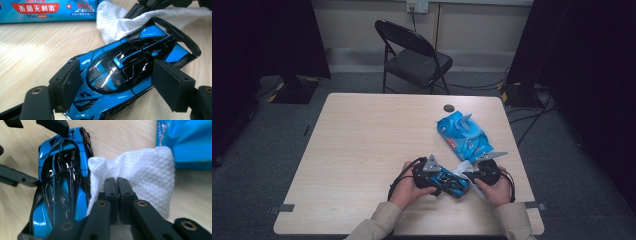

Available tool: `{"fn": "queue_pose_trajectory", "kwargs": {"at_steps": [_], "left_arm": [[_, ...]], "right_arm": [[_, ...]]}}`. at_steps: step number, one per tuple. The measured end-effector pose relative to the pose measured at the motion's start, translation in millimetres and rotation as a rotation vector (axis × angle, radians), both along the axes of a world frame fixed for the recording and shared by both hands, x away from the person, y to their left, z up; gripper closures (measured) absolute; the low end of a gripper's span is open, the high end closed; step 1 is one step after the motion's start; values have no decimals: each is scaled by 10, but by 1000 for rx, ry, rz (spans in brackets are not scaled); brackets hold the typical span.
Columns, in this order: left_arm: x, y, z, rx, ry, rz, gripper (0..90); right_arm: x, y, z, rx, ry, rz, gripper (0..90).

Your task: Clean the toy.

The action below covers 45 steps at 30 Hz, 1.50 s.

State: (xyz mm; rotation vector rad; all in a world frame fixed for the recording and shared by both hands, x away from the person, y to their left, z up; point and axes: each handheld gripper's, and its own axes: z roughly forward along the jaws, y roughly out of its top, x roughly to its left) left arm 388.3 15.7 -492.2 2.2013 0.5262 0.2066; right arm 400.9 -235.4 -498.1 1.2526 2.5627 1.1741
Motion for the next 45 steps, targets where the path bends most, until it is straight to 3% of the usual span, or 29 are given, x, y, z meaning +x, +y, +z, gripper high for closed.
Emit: {"fn": "queue_pose_trajectory", "kwargs": {"at_steps": [23, 34, 45], "left_arm": [[1, -1, -1, -1, 3, 0, 239], [-2, -1, -4, -3, 0, 0, 239], [1, 18, -15, -14, -4, 0, 239]], "right_arm": [[249, 341, 39, -46, 13, 73, 881], [343, 442, 27, -26, 25, 73, 882], [490, 640, 44, -41, 40, 82, 881]]}}
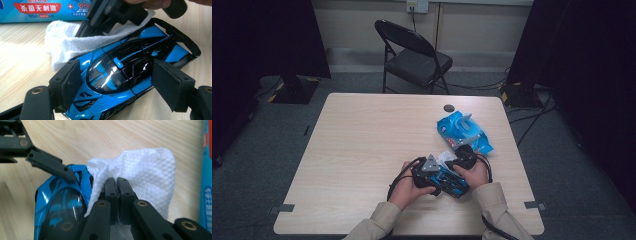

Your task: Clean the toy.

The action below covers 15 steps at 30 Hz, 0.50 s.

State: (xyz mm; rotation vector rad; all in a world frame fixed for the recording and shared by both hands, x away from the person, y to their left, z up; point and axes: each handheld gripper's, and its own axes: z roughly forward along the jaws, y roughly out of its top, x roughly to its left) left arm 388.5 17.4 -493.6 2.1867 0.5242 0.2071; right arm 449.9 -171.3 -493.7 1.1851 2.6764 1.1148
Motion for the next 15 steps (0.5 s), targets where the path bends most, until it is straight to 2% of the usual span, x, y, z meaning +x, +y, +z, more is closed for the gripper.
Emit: {"fn": "queue_pose_trajectory", "kwargs": {"at_steps": [4, 9, 15], "left_arm": [[-3, -3, 0, 1, 0, -2, 239], [-7, -2, -4, -3, -3, 1, 239], [-9, -1, -6, -5, -4, 1, 240]], "right_arm": [[24, 60, 5, -9, -6, -2, 881], [29, 72, -3, 9, -1, -24, 880], [-2, 63, 50, 39, -36, -37, 880]]}}
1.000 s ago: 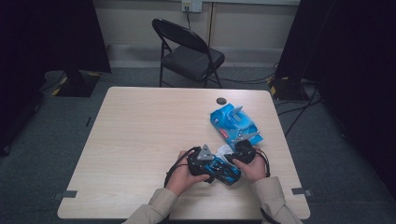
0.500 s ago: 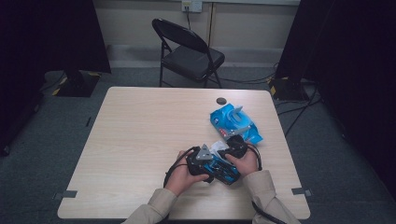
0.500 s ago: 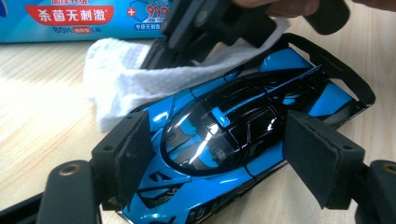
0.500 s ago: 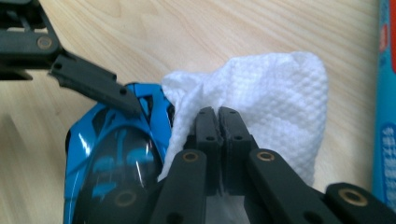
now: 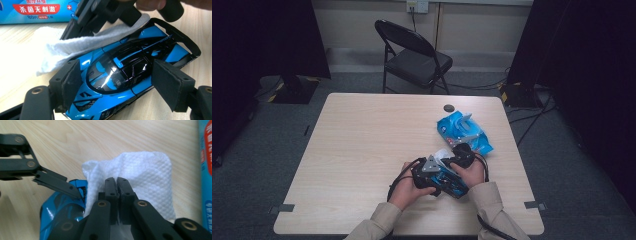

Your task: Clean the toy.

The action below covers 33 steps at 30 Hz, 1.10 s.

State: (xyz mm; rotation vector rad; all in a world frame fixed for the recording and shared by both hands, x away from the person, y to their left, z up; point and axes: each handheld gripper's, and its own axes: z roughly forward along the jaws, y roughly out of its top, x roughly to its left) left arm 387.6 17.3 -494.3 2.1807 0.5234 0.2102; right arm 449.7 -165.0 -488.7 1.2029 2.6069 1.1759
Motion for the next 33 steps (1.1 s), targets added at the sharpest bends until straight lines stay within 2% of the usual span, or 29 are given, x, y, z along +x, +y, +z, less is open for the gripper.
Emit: {"fn": "queue_pose_trajectory", "kwargs": {"at_steps": [6, 13, 21, 28, 33], "left_arm": [[5, -5, 8, 7, 2, -2, 240], [0, -1, 0, -1, 0, 0, 240], [5, -4, 9, 10, 2, -3, 240], [6, -17, 18, 18, 5, -3, 239], [6, -22, 21, 19, 8, -3, 239]], "right_arm": [[-63, -131, 115, 50, -28, -15, 880], [-184, -341, 204, 74, -42, -32, 881], [-337, -579, 286, 95, -61, -55, 881], [-466, -734, 306, 105, -69, -75, 880], [-532, -814, 265, 110, -66, -88, 880]]}}
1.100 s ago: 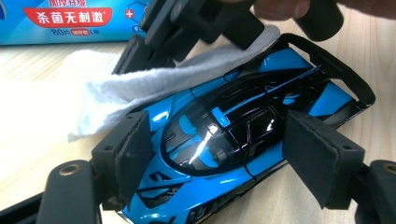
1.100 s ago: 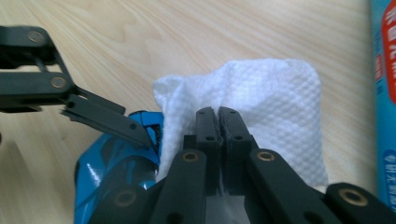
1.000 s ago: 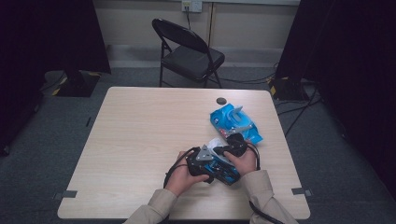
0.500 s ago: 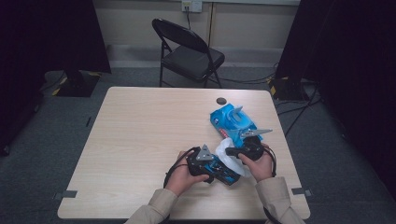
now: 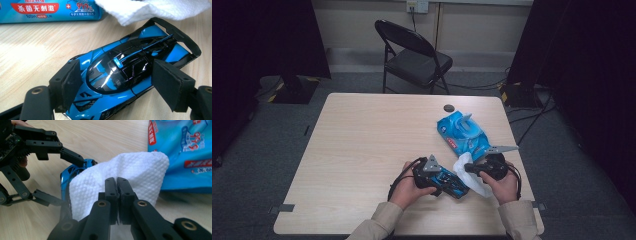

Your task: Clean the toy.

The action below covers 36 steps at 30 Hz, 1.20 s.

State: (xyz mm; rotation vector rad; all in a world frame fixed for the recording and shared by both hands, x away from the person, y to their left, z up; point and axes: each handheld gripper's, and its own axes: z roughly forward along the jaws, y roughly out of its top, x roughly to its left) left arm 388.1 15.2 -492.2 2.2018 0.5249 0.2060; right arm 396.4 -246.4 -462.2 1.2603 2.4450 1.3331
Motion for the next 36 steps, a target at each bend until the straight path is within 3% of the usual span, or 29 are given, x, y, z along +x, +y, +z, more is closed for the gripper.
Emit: {"fn": "queue_pose_trajectory", "kwargs": {"at_steps": [15, 25, 36], "left_arm": [[2, -3, 4, 4, 0, -2, 239], [2, -2, 3, 4, 0, -2, 239], [-1, -9, 5, 7, 1, -2, 239]], "right_arm": [[-55, -64, -262, -5, 41, -12, 879], [-79, -65, -400, -45, 71, 7, 879], [-4, 9, -382, -64, 85, 25, 879]]}}
